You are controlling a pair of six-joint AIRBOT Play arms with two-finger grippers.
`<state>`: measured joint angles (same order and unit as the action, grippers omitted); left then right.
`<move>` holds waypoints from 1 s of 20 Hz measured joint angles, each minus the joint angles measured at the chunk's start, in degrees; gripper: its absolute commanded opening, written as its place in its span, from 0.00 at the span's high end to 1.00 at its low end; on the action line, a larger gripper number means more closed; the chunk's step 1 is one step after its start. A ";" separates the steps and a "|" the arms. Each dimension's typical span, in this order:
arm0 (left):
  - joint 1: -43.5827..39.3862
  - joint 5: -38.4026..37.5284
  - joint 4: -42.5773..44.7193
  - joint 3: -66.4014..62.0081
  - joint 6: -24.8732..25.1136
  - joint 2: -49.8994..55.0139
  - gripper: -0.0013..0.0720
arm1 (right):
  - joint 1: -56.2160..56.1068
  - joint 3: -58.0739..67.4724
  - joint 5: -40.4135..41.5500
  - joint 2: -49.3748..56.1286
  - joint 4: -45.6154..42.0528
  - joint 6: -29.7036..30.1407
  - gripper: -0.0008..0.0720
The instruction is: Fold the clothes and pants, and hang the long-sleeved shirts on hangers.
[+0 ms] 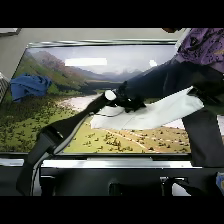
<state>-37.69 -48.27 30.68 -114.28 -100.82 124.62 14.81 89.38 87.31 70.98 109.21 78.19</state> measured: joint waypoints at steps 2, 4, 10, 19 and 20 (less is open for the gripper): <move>4.98 -6.05 8.35 -0.13 -1.27 -4.26 0.96 | -1.88 0.00 -1.64 0.33 1.95 -1.51 0.95; 10.38 -12.83 17.62 -0.24 -2.03 -9.44 0.96 | -5.88 0.00 -3.72 0.59 2.95 -3.96 0.95; 27.12 -30.58 38.45 -0.31 -2.29 -23.96 0.96 | -24.83 0.00 -13.09 4.13 1.18 -15.39 0.95; 41.29 -40.02 44.22 -0.31 -0.66 -30.38 0.96 | -45.70 0.00 -29.03 17.79 -0.98 -28.00 0.95; 41.81 -40.28 44.37 -0.31 -0.39 -30.51 0.96 | -46.84 0.00 -30.21 19.02 -0.72 -28.55 0.95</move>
<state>4.12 -88.55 75.05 -114.59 -101.21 94.11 -32.03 89.38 57.10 90.00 108.49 49.65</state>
